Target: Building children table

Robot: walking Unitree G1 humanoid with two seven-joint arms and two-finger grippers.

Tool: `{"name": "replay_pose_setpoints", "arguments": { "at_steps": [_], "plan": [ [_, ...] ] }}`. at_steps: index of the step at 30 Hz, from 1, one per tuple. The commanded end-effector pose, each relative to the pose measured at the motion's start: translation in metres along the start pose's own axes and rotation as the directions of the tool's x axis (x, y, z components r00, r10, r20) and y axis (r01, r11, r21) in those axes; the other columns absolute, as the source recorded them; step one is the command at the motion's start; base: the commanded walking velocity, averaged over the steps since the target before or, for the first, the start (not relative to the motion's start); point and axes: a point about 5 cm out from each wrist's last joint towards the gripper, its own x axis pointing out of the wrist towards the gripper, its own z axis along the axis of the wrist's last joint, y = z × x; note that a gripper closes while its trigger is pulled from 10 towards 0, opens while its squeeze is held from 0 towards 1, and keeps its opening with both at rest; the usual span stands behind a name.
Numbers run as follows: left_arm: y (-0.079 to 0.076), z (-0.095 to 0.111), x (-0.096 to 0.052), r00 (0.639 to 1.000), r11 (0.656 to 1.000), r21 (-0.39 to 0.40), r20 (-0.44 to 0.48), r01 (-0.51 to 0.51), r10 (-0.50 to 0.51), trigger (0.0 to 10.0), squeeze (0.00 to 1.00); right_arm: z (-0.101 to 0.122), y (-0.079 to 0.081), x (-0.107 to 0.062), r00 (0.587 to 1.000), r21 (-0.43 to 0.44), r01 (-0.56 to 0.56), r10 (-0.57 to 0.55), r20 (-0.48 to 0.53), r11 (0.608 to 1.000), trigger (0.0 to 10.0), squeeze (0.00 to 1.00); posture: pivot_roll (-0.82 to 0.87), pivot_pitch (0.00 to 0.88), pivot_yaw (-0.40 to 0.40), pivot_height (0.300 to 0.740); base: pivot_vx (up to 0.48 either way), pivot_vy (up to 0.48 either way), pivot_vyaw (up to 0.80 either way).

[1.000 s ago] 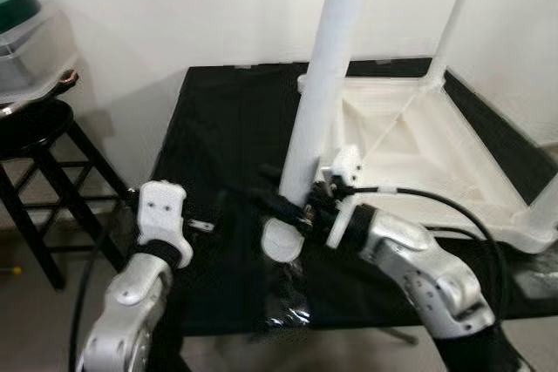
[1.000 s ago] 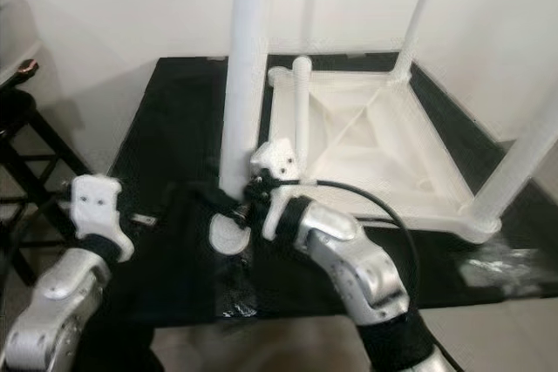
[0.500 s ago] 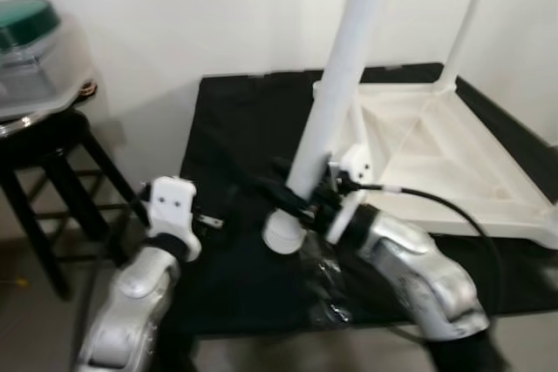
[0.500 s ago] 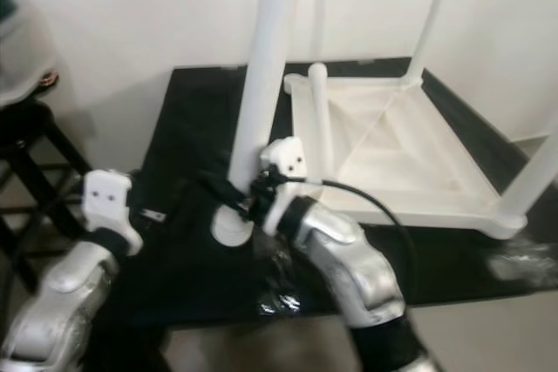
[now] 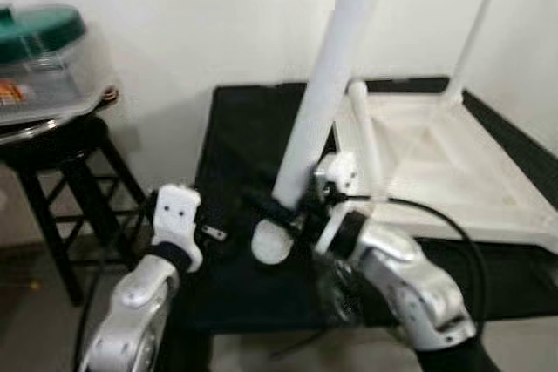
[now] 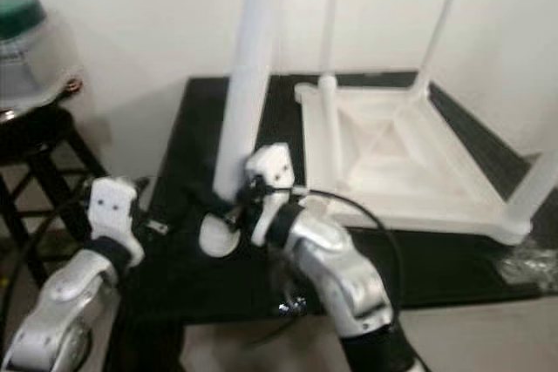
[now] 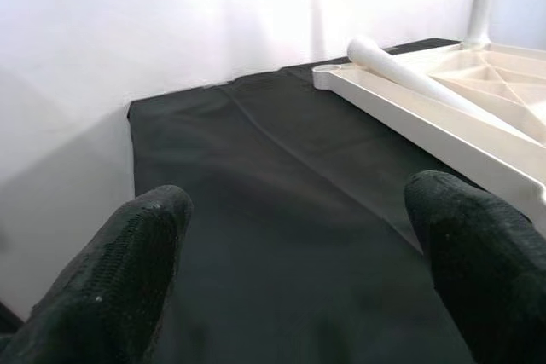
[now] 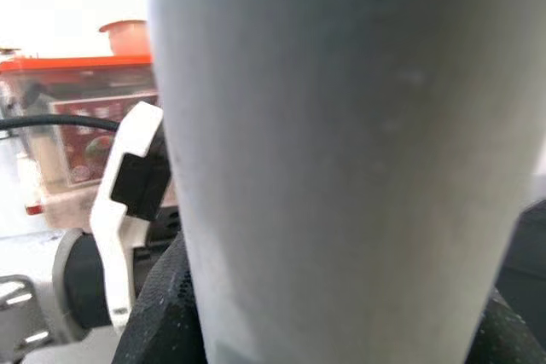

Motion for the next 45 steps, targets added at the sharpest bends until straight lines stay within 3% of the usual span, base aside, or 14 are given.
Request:
{"name": "replay_pose_setpoints", "arguments": {
  "at_steps": [1,18,25,32,35,45],
  "plan": [
    [-0.003,-0.002,0.002,1.0,1.0,0.005,-0.012,0.027,-0.027,10.0,0.0,0.002,-0.002,-0.002,1.0,-0.014,0.007,-0.007,0.004,1.0,10.0,0.0,-0.02,0.015,0.013,0.74,0.274,0.0,0.0],
    [-0.003,-0.001,0.002,0.999,0.999,0.014,-0.005,0.047,-0.047,10.0,0.0,-0.002,-0.001,-0.004,1.0,-0.026,-0.009,0.008,-0.017,1.0,10.0,0.0,-0.01,0.023,0.017,0.74,0.296,0.0,0.0],
    [-0.005,0.0,-0.001,0.998,0.998,-0.028,-0.001,0.063,-0.063,10.0,0.0,-0.003,-0.002,-0.011,0.997,-0.027,-0.055,0.053,-0.054,0.998,10.0,0.0,-0.01,0.027,0.019,0.74,0.0,0.0,0.0],
    [-0.01,0.0,-0.002,0.995,0.994,-0.033,-0.015,0.101,-0.102,10.0,0.0,0.002,-0.008,-0.018,0.995,-0.042,-0.068,0.065,-0.073,0.997,10.0,0.0,-0.02,0.035,0.021,0.74,0.0,-0.48,0.0],
    [-0.007,0.0,-0.002,0.998,0.995,-0.072,-0.014,0.067,-0.068,10.0,0.0,0.001,-0.013,-0.017,0.994,-0.066,-0.054,0.048,-0.093,0.996,10.0,0.0,-0.01,0.041,0.017,0.74,0.0,0.0,0.0],
    [-0.004,0.001,-0.008,0.997,0.996,-0.047,-0.02,0.072,-0.073,10.0,0.0,0.002,-0.029,-0.016,0.99,-0.074,-0.099,0.09,-0.108,0.992,10.0,0.0,0.0,0.056,0.004,0.74,0.0,-0.048,0.0]
  ]
}}
